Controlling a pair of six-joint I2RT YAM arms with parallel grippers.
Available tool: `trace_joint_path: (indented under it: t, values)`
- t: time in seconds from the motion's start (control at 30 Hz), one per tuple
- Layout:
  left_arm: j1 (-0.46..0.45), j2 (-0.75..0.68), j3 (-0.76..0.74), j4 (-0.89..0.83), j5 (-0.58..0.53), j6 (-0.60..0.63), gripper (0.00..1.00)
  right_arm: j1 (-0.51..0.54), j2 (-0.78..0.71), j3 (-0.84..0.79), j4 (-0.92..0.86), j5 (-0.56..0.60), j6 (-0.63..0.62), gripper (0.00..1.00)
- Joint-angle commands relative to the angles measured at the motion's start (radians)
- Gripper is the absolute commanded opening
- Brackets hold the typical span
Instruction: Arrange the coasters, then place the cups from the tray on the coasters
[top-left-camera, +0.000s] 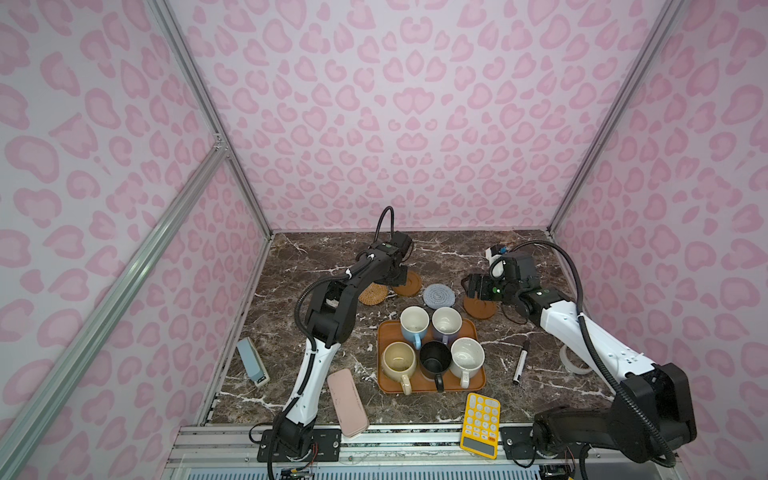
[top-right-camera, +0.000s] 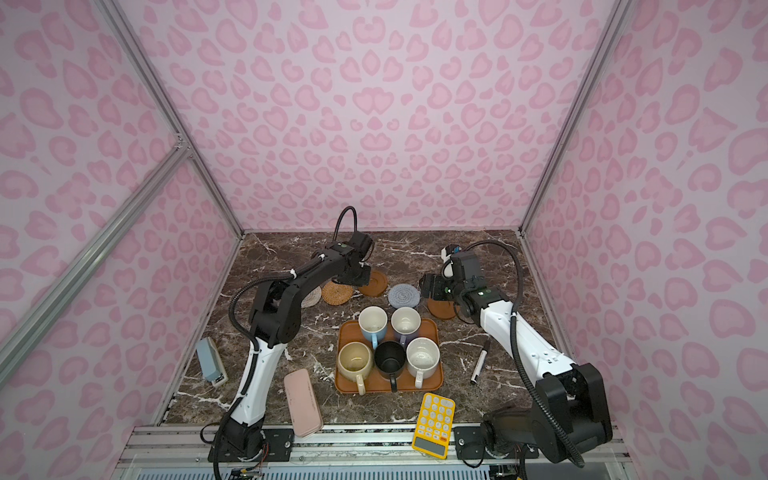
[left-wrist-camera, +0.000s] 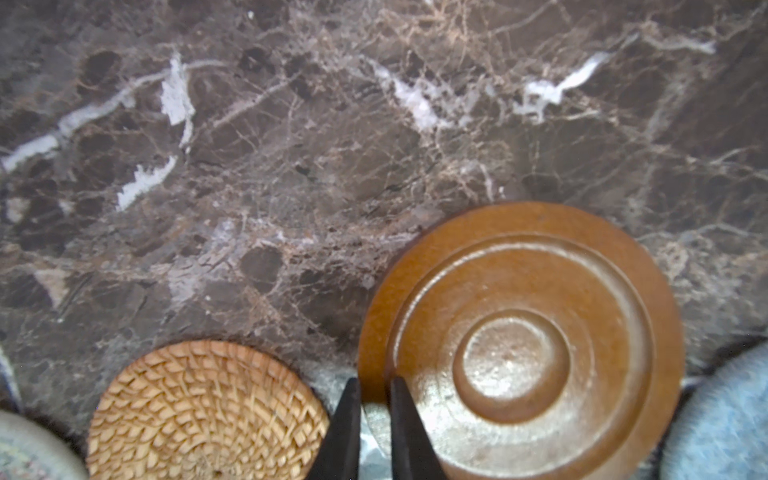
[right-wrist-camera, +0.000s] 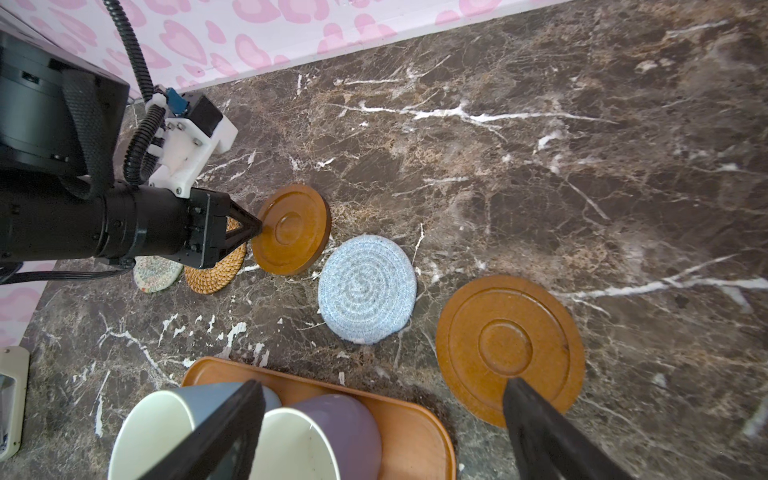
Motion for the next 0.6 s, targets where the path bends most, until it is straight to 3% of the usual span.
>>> trace_joint_path:
  t: [0.0, 0.3, 0.4, 0.57]
  values:
    - [-0.001, -0.019, -0.043, -0.081, 0.013, -0.013, 0.15, 0.009, 0.003, -0.002, 0.003, 0.011, 0.004, 0.92]
    - [-0.003, -0.054, -0.095, -0.072, 0.018, -0.034, 0.14, 0.030, 0.011, 0.004, 0.009, 0.019, 0.009, 0.91]
    - [-0.003, -0.059, -0.098, -0.069, 0.036, -0.035, 0.08, 0.036, 0.014, 0.006, 0.009, 0.022, 0.011, 0.92]
    - [-0.004, -0.069, -0.099, -0.043, 0.049, -0.046, 0.17, 0.040, 0.021, 0.012, 0.008, 0.022, 0.011, 0.91]
